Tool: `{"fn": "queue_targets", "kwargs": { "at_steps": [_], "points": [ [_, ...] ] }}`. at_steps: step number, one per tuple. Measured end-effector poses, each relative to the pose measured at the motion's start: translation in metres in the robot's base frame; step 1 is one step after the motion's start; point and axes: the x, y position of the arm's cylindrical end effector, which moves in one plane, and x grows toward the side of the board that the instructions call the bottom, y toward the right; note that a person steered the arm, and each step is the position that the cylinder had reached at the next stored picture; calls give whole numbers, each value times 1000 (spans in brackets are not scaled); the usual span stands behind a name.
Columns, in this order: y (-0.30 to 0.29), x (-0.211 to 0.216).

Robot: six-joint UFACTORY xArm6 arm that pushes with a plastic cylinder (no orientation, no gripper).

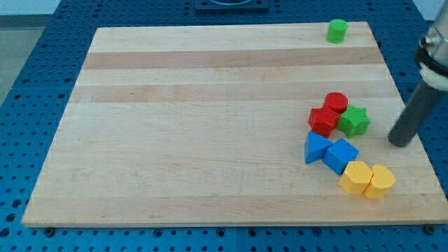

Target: Move the green star along with the red circle towards the top side

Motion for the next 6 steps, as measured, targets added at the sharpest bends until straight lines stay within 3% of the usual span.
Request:
{"fn": "queue_targets", "kwargs": {
  "at_steps": [2, 6],
  "points": [
    [-39, 4],
    [-52, -53]
  ]
}}
